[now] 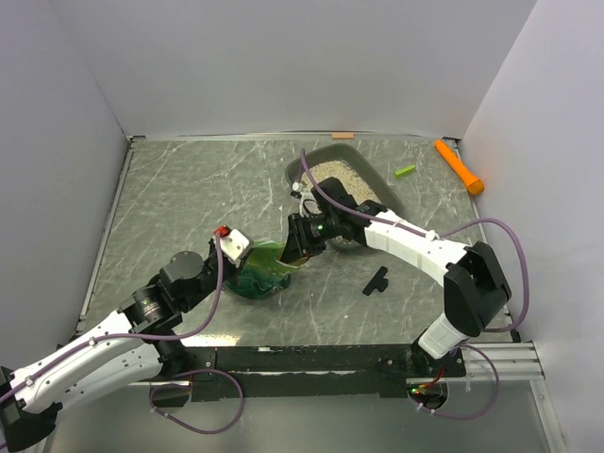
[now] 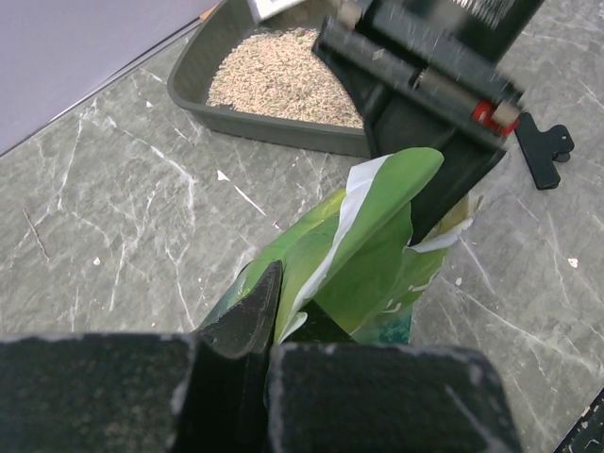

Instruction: Fill the litter box with clean litter

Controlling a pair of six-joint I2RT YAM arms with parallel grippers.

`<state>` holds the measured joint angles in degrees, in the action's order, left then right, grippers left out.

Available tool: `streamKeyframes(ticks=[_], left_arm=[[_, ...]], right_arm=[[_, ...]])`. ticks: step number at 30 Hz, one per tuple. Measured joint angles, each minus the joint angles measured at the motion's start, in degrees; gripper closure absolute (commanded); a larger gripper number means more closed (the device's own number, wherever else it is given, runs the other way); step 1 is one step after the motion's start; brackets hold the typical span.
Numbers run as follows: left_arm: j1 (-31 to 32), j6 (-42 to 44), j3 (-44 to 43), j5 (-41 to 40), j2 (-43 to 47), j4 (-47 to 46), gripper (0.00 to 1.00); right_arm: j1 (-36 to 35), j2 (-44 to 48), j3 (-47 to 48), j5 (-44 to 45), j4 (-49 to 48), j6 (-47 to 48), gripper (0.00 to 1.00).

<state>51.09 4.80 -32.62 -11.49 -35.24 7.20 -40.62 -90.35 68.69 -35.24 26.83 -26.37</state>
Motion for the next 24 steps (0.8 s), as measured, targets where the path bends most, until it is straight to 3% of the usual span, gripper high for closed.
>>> streamKeyframes(ticks=[10,24], left_arm=[[0.02,0.00,0.00,0.13,0.02,1.68,0.99],[0.11,-0.02,0.00,0.59,-0.52,2.05,0.99]], right_arm=[[0.22,-1.14,-14.05,-7.96,-26.32,-10.56,1.00],[2.58,5.55,-28.92,-10.95,-49.29,-21.79,1.00]])
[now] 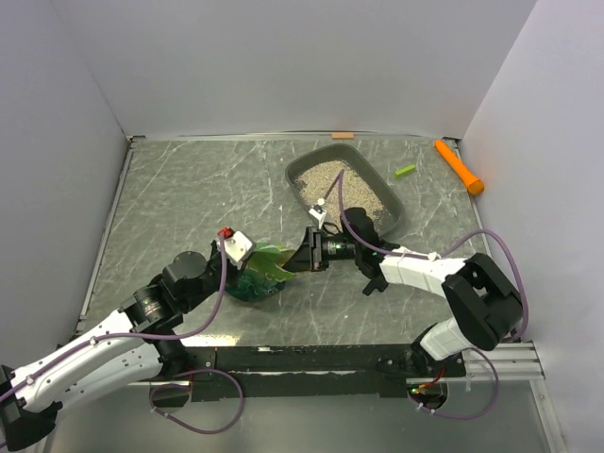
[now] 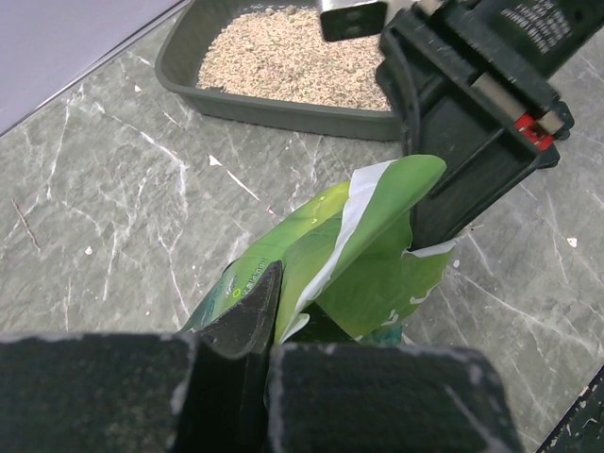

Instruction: Fill the litter box with clean litter

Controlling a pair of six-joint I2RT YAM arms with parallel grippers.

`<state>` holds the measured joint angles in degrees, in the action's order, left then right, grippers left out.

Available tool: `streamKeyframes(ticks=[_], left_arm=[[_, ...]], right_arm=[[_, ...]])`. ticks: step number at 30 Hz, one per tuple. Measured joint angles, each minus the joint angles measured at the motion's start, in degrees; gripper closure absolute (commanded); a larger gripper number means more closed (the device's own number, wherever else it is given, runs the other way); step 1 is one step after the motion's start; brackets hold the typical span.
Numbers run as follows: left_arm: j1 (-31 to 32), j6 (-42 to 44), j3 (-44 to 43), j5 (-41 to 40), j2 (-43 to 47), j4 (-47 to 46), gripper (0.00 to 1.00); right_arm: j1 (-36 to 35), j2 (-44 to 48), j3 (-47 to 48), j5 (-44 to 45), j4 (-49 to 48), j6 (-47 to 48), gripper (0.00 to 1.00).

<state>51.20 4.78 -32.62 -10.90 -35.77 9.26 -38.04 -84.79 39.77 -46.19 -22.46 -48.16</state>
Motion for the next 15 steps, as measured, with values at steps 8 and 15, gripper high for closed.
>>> streamKeyframes(ticks=[8,15], left_arm=[[0.00,0.02,0.00,-0.15,-0.96,-0.22,0.99],[0.00,0.02,0.00,-1.01,-1.77,-0.48,0.99]], right_arm=[[2.29,4.94,-9.44,-1.25,-13.11,-7.91,1.00],[5.40,11.37,-14.88,-2.89,-16.81,-10.97,1.00]])
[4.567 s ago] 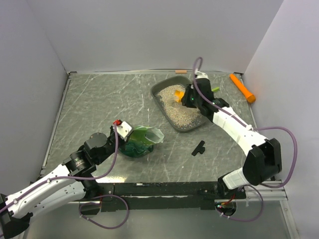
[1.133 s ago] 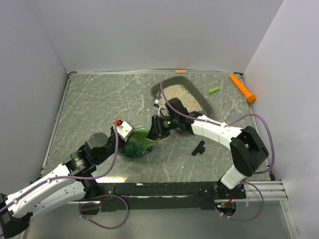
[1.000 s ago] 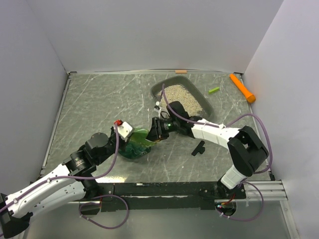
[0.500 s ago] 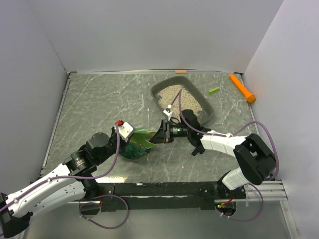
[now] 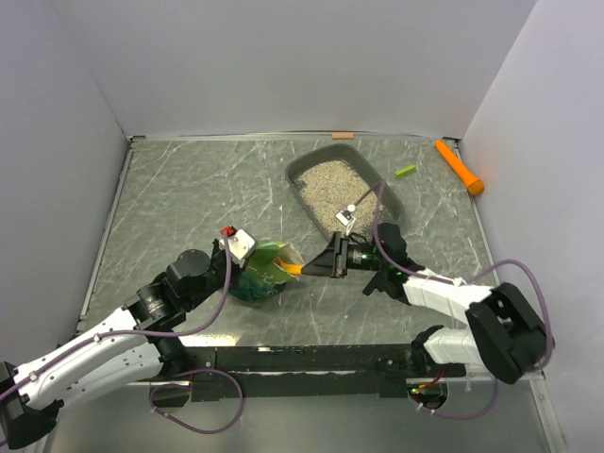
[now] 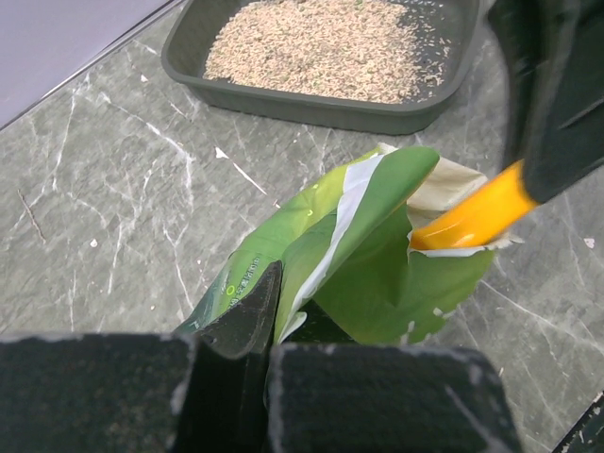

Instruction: Fill the litter box with clean litter

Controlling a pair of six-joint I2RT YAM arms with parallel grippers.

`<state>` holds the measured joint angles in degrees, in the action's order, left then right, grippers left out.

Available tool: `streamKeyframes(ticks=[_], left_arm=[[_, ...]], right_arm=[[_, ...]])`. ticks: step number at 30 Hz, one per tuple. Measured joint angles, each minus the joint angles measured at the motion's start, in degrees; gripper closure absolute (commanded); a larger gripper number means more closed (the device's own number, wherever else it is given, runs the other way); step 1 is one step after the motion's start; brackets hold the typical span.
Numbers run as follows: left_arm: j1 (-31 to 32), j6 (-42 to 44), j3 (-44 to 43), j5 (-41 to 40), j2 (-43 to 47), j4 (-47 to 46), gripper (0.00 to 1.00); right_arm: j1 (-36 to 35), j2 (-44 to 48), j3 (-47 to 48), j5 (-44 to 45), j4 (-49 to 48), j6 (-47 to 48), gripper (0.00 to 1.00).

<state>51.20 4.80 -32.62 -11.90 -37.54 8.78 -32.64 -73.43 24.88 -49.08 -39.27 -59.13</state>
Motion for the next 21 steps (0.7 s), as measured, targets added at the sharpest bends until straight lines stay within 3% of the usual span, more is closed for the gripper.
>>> streamKeyframes(ticks=[21], left_arm=[[0.04,0.02,-0.20,-0.68,-0.76,-1.66,0.99]], right_arm=[[12.98,28.79,-9.99,-4.48,12.20,1.88,1.00]])
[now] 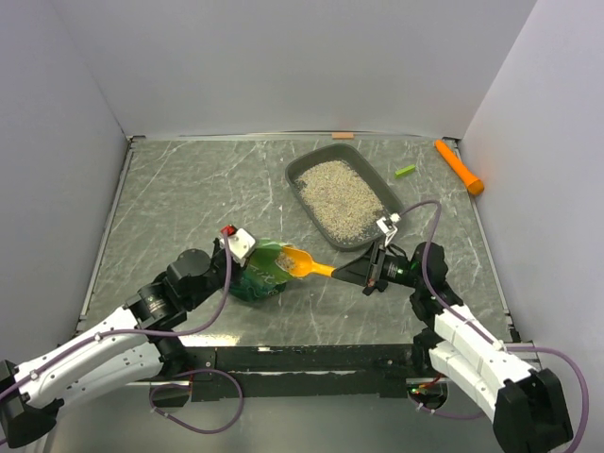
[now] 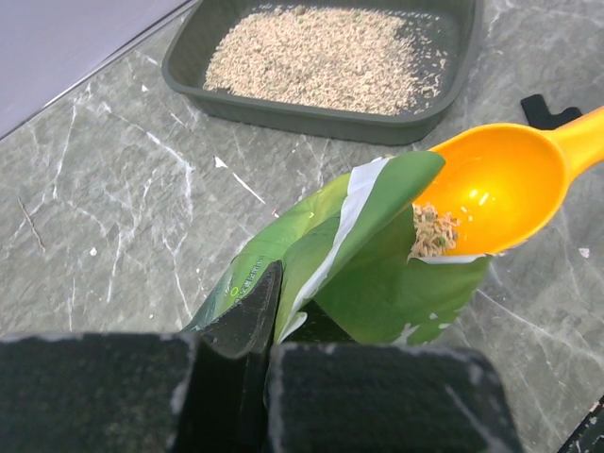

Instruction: Fill the litter box with clean litter

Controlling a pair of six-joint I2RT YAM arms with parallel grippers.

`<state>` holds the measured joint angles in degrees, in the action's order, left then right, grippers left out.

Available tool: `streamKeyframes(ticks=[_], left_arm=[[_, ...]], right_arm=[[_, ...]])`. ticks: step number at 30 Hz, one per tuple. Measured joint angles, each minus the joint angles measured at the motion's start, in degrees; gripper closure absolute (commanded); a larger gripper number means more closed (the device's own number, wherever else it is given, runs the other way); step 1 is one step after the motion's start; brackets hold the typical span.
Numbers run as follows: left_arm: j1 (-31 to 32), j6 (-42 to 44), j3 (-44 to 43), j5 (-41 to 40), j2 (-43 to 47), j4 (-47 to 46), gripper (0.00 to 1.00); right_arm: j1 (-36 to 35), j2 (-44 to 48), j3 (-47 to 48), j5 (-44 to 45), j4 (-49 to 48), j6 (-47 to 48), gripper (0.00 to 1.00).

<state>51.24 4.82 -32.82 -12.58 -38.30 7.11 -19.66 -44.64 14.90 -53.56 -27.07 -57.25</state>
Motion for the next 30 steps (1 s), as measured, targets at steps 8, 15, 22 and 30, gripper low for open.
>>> streamKeyframes(ticks=[8,15,22,30], left_arm=[[0.26,0.11,0.98,2.25,2.75,-0.02,0.99],[0.61,0.26,1.31,2.67,2.91,0.00,0.99],[0.61,0.28,1.31,2.21,2.91,-0.15,0.99],[0.72,0.26,1.31,1.57,2.91,-0.20,0.99]], right_arm=[[2.80,6.14,-4.26,-0.66,1.44,-0.68,1.00],[3.80,12.44,-9.33,0.17,1.11,-5.97,1.00],[3.98,21.88,-11.37,2.01,6.69,-10.40,1.00],[3.98,29.66,-11.37,3.74,16.00,-12.74,1.00]])
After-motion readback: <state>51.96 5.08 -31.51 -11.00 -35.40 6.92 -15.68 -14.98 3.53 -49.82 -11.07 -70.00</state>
